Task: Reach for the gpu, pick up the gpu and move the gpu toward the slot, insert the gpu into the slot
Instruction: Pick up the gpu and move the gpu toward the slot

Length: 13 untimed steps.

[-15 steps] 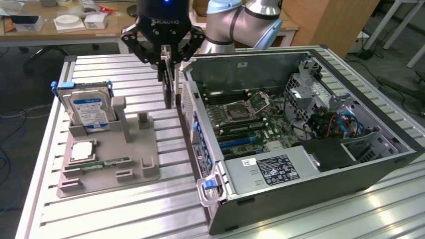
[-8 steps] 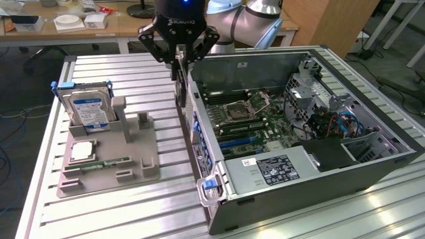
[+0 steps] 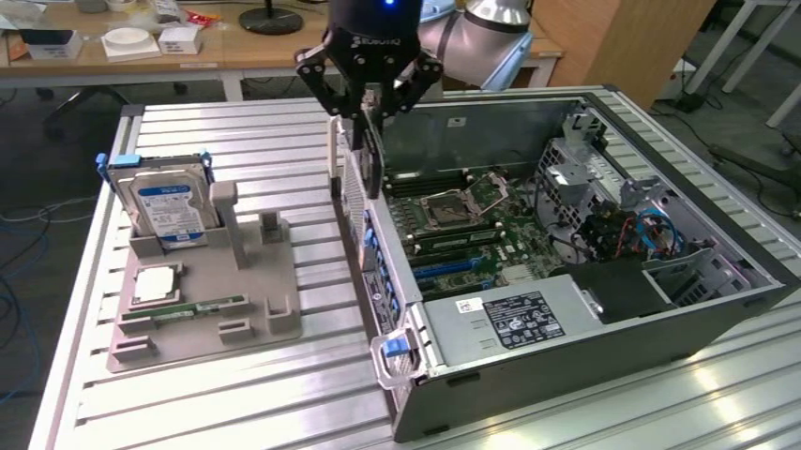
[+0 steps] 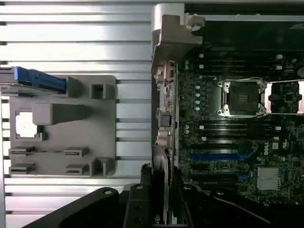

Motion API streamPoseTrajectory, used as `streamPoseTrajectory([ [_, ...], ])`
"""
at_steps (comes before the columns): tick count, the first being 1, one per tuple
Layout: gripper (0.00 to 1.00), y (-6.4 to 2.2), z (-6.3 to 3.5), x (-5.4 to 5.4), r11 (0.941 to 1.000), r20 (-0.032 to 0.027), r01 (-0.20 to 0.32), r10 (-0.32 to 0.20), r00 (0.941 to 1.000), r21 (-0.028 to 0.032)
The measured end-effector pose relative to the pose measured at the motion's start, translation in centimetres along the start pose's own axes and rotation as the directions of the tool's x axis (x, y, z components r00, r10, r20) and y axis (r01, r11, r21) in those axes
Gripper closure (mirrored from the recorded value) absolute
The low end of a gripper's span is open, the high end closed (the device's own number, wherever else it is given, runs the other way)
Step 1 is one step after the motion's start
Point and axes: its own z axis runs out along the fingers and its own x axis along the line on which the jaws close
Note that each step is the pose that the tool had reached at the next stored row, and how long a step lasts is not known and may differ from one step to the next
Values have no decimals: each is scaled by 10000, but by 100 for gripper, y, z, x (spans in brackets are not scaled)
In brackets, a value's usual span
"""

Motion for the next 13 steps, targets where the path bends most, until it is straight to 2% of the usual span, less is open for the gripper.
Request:
streamPoseTrajectory([
  [7,74,5,4,-274,10000,5,-3,3,10000,3],
  [13,74,9,4,-476,10000,52,-1,1,10000,1],
])
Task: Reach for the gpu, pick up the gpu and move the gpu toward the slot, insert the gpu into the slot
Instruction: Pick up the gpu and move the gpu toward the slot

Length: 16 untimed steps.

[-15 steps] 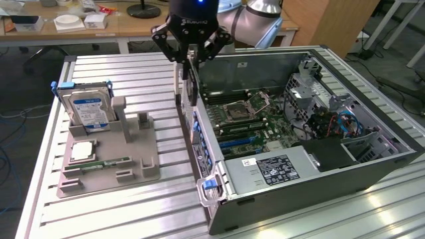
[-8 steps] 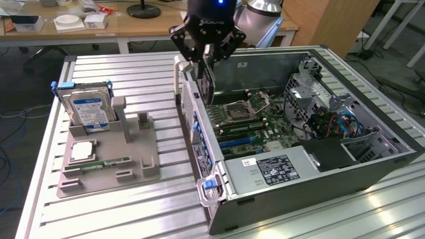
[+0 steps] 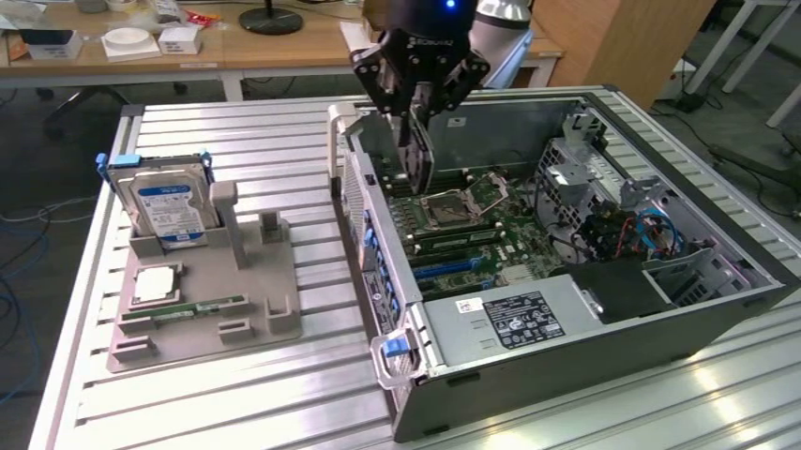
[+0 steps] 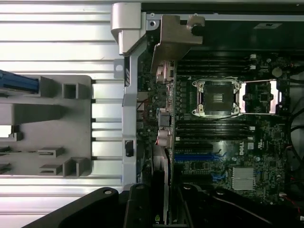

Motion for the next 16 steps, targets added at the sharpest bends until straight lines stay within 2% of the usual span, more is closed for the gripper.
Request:
streamPoseTrajectory([
  [8,74,5,1,-299,10000,63,2,-2,10000,0],
  [16,74,12,7,-636,10000,101,3,-3,9999,-2],
])
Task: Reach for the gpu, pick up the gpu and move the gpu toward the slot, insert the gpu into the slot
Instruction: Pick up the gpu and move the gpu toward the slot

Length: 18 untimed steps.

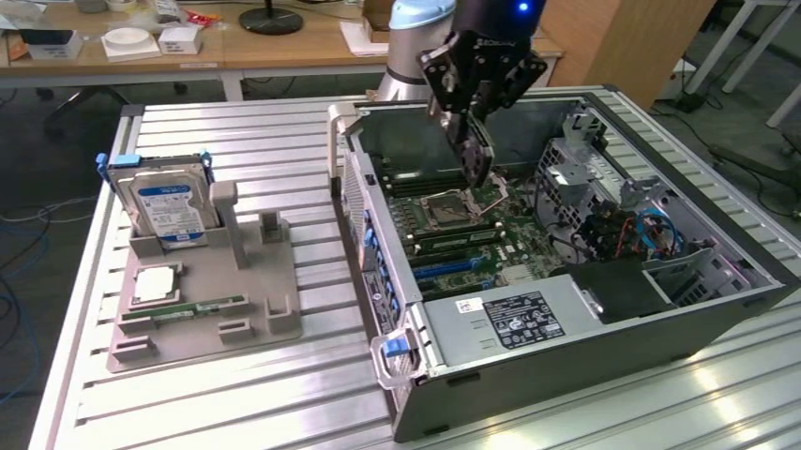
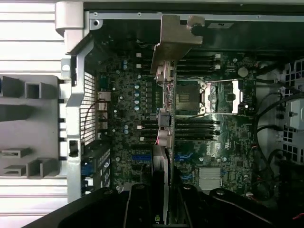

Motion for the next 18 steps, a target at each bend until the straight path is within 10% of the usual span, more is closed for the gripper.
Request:
streamPoseTrajectory([
  [18,74,12,68,-758,10000,3,3,-3,10000,2],
])
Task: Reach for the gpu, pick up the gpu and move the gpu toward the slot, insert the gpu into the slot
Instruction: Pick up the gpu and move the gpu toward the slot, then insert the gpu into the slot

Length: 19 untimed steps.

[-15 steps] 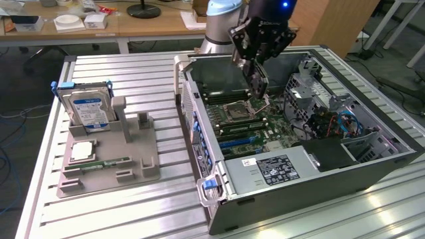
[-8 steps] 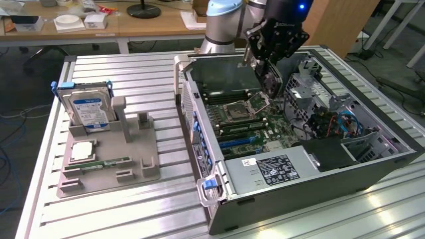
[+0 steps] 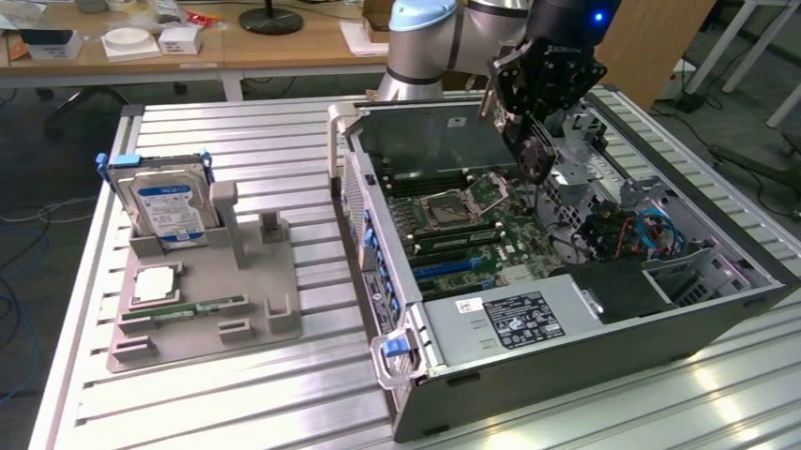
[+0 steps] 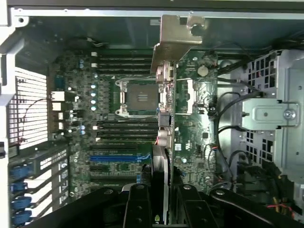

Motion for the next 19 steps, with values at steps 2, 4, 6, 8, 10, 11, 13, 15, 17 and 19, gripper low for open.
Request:
streamPoseTrajectory([
  [2,74,0,0,0,10000,-1,-1,1,10000,-1],
  [4,74,0,1,0,10000,0,-1,1,10000,-1],
  [6,74,0,1,0,10000,0,-2,2,10000,-1],
  [8,74,0,1,0,10000,0,-2,2,10000,-1],
  [10,74,0,1,0,10000,0,-2,2,10000,-1],
  [11,74,0,1,0,10000,0,-2,2,10000,-1],
  [13,74,0,1,1,10000,0,-2,2,10000,-2],
  [15,74,0,1,0,10000,0,-1,1,10000,-1],
  [17,74,0,1,1,10000,-1,71,-71,10000,-2],
  [19,74,0,1,1,9996,-9,289,-289,9996,-2],
])
